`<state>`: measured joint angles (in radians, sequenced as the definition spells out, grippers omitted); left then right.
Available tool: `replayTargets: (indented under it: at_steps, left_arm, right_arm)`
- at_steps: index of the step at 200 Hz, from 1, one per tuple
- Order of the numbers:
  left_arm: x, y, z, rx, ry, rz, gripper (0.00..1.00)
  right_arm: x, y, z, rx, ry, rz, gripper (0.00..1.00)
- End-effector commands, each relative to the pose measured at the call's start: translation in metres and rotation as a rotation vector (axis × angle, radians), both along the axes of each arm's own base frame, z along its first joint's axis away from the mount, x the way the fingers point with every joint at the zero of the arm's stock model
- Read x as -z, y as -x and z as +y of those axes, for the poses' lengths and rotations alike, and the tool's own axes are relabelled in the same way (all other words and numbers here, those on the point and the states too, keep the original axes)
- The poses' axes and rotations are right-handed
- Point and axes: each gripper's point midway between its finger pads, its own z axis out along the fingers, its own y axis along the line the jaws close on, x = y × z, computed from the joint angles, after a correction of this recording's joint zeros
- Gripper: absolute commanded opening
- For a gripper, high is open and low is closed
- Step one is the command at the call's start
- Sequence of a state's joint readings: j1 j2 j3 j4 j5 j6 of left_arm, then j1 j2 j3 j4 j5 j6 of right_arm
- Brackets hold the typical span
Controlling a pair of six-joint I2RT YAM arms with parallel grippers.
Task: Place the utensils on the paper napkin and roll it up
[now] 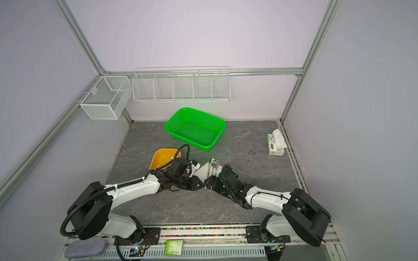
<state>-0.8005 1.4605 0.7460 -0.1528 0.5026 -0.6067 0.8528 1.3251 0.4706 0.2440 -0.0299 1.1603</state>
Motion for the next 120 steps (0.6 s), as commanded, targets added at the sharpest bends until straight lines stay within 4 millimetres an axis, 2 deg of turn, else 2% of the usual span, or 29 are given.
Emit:
replayTargets:
  at_steps: [1, 120]
  left_arm:
    - [0.0, -0.002, -0.008, -0.005, 0.038, 0.005, 0.2]
    - [0.026, -0.015, -0.013, -0.047, -0.006, 0.026, 0.21]
  right_arm:
    - [-0.006, -0.01, 0.003, 0.048, -0.041, 0.004, 0.87]
    - [-0.008, -0.011, 0.001, 0.064, -0.049, 0.008, 0.86]
